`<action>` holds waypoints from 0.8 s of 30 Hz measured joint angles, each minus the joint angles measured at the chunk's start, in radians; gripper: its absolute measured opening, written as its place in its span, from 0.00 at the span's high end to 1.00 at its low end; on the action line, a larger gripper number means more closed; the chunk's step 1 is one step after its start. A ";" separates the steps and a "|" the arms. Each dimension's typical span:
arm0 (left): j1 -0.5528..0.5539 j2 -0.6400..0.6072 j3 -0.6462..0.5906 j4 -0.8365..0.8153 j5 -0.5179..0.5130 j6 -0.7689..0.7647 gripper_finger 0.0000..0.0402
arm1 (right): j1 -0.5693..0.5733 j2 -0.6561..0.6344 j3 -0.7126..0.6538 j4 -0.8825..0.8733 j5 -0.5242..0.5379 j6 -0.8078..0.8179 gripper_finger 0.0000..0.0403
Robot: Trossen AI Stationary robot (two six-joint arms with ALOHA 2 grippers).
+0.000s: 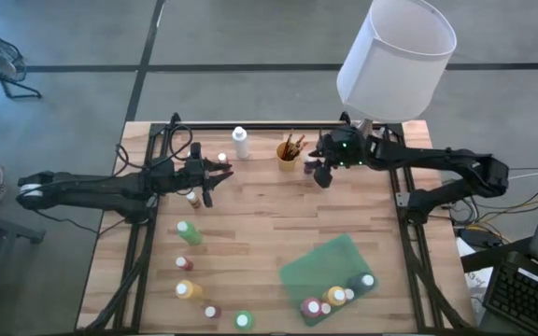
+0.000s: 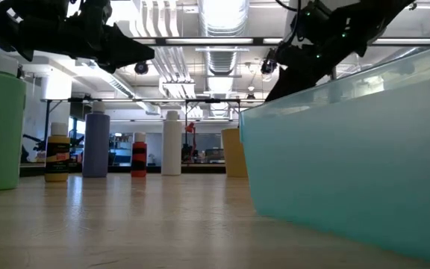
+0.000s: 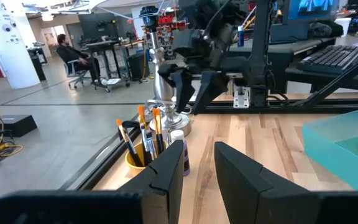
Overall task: Pick & Place Paint Supplies
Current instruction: Put the purple paint bottle into the green bin
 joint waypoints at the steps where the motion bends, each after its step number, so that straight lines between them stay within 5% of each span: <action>1: 0.000 0.000 0.000 0.000 0.000 0.000 0.76 | -0.003 0.011 0.000 0.003 0.001 0.006 0.57; 24: -0.001 0.000 0.000 0.000 0.000 0.000 0.76 | -0.045 0.084 -0.011 -0.021 0.116 0.133 0.44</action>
